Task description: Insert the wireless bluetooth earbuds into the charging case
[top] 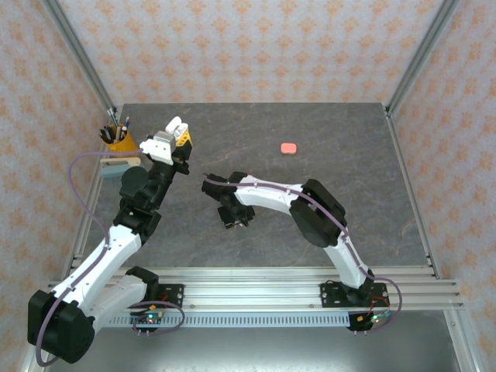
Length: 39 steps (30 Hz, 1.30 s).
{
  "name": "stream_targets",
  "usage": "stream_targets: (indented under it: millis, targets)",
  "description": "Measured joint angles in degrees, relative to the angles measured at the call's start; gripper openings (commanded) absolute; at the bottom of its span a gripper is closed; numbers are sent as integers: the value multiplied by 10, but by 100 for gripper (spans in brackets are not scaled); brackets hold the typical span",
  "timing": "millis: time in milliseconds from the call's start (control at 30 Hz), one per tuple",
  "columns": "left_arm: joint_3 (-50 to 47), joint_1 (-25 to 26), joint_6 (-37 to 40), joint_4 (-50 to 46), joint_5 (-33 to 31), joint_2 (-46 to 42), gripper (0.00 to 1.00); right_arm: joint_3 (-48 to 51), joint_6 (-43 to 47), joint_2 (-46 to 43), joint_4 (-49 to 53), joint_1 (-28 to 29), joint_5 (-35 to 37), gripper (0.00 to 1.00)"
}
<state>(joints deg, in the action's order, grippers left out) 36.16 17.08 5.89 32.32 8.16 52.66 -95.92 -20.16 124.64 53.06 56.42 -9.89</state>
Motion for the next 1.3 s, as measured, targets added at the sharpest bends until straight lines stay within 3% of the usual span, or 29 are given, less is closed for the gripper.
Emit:
stream_targets:
  millis: [533, 1300]
  targets:
    - [0, 0, 0, 0, 2, 0, 0, 15, 124, -11, -4, -25, -82, 46]
    - [0, 0, 0, 0, 3, 0, 0, 17, 171, -12, 1, -21, -33, 41]
